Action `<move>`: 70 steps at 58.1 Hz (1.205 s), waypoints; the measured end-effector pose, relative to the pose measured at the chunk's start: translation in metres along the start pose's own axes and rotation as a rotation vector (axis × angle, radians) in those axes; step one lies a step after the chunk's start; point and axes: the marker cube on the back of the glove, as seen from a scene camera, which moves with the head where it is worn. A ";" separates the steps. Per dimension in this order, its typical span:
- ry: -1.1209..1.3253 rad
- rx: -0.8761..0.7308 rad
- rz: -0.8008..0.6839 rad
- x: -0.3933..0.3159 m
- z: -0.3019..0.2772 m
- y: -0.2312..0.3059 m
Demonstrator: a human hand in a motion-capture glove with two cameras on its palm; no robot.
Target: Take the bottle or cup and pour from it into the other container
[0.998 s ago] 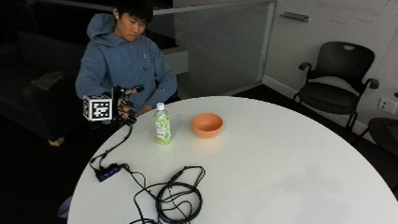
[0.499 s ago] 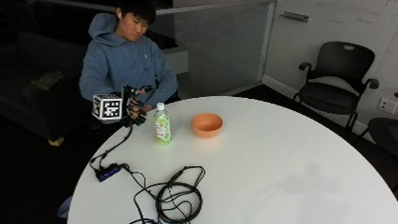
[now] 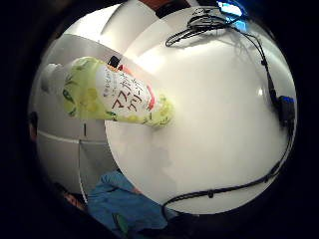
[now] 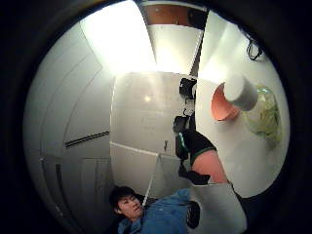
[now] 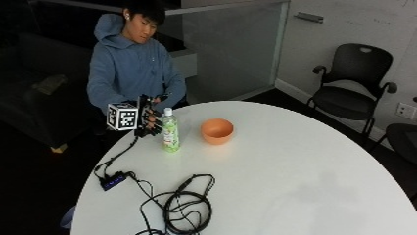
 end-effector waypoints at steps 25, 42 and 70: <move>-0.018 -0.042 0.029 0.019 0.034 -0.003; -0.053 0.033 -0.006 0.029 0.054 -0.007; -0.111 0.385 -0.075 0.040 0.069 -0.018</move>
